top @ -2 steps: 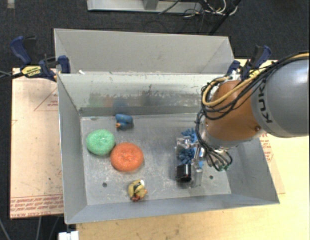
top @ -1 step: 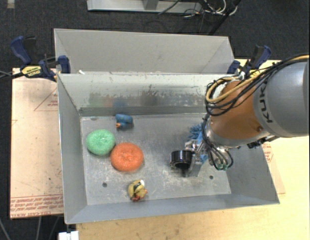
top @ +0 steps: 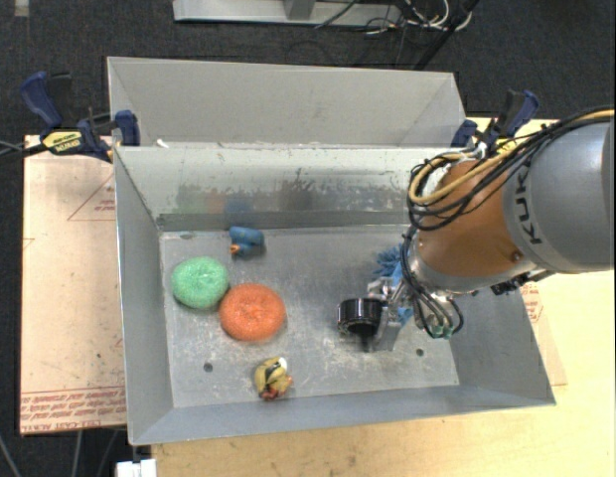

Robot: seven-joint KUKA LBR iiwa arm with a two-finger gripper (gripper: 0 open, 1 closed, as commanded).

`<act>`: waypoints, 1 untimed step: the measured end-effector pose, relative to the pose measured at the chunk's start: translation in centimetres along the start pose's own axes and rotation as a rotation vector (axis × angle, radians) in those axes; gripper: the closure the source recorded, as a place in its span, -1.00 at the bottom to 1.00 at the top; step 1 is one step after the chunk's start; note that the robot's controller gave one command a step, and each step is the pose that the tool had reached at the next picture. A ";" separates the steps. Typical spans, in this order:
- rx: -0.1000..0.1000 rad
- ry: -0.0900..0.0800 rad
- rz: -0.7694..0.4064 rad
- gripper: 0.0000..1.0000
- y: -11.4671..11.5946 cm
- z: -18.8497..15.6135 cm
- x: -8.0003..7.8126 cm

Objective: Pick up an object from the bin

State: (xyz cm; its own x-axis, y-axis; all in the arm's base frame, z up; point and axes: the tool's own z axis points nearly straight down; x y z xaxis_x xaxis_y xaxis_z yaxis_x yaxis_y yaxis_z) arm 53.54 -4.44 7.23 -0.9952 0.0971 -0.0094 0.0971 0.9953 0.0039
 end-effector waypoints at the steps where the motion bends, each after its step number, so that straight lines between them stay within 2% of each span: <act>1: -0.001 -0.001 0.022 1.00 -0.5 -8.3 0.7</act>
Offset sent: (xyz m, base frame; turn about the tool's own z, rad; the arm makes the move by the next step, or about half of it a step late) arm 0.0000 0.0000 0.0000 0.0000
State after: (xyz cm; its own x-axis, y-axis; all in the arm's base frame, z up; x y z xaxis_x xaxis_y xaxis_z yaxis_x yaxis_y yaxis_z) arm 52.69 -4.93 15.53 -0.9929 0.1186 -0.0104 0.1185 0.9929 0.0047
